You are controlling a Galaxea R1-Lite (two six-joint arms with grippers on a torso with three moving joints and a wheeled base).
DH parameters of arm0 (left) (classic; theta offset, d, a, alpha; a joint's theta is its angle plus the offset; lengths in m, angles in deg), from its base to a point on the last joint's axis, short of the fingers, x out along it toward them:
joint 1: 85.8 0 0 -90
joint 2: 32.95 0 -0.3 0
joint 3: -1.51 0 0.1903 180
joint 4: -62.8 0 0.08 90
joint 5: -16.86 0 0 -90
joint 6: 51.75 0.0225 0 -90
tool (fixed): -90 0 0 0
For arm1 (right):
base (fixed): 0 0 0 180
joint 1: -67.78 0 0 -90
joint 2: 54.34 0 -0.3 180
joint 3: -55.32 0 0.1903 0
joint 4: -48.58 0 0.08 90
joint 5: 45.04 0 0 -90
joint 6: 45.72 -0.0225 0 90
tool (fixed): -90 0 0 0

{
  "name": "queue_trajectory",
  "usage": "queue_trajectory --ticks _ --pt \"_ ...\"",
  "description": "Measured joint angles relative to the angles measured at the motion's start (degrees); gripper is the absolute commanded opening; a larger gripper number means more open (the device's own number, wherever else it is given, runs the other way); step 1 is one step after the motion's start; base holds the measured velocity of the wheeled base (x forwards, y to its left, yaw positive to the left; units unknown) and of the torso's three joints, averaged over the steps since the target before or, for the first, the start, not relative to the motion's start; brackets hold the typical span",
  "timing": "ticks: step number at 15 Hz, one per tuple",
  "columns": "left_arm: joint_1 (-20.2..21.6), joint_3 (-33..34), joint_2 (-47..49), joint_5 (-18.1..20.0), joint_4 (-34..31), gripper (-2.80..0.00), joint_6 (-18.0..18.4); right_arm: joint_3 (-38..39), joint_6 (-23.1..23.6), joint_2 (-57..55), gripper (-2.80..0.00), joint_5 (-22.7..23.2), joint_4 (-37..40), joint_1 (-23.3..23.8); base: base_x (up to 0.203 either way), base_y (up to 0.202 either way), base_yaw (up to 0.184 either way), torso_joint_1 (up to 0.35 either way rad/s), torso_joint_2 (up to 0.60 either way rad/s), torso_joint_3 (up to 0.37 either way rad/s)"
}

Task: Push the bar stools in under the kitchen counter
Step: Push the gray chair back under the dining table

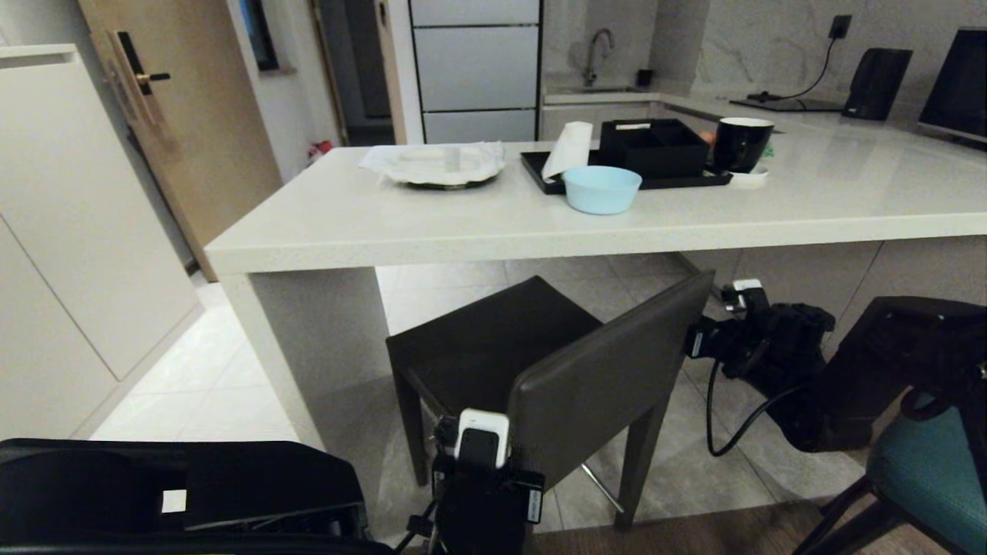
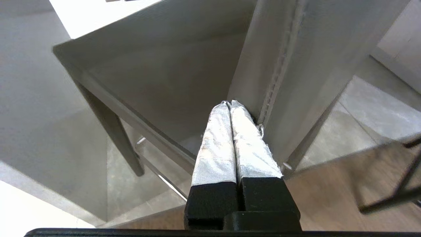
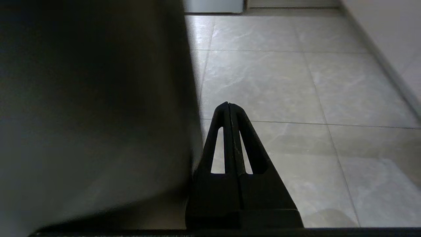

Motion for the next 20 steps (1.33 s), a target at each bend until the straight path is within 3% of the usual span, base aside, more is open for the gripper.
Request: queue_trajectory --ticks 6,9,13,16,20 --pt "4.6 -4.2 2.3 1.6 -1.3 -2.80 0.0 5.3 0.2 1.5 -2.80 0.7 -2.4 -0.5 0.000 0.000 0.000 0.000 0.00 0.000" --pt "8.0 -4.1 2.5 2.5 -1.6 -2.80 0.0 9.2 0.2 2.7 -2.80 2.7 -5.5 -4.0 0.000 0.000 0.000 0.000 0.00 0.000" --pt "11.6 -3.4 2.1 1.9 -1.4 -2.80 -0.1 14.6 0.2 4.3 -2.80 1.7 -10.2 -7.0 0.000 0.000 0.000 0.000 0.00 0.000" --pt "10.4 -1.4 0.3 1.1 -1.4 -2.80 -0.2 14.1 0.2 4.7 -2.80 1.5 -10.0 -4.5 0.000 0.000 0.000 0.000 0.00 0.000" --pt "6.3 1.7 -3.2 -0.7 -1.7 -2.80 -0.5 6.0 -0.1 4.7 -2.80 2.6 -3.0 1.2 0.000 0.000 0.000 0.000 0.00 0.000"
